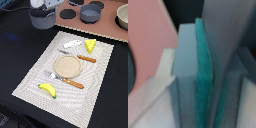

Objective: Interact with the objects in diverse but meaningful ways.

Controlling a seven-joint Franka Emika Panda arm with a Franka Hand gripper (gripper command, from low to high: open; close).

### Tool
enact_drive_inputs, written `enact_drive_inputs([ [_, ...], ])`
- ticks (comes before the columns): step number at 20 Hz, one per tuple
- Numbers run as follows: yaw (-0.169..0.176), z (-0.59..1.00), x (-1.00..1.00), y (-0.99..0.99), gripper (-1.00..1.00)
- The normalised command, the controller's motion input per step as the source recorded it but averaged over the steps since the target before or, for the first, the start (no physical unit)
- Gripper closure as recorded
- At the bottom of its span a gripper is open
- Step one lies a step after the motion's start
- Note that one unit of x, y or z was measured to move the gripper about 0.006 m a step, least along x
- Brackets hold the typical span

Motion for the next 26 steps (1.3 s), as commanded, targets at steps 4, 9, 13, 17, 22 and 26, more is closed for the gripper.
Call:
enact_drive_inputs([
  [4, 0.0, 0.25, 0.16, 0.73, 1.0],
  [9, 0.0, 0.12, 0.12, 0.56, 1.0],
  [13, -0.005, 0.01, 0.07, 0.37, 1.0],
  [17, -0.009, 0.01, 0.17, 0.32, 1.0],
  [22, 0.012, 0.0, 0.31, 0.43, 1.0],
  [26, 0.02, 0.01, 0.24, 0.51, 1.0],
])
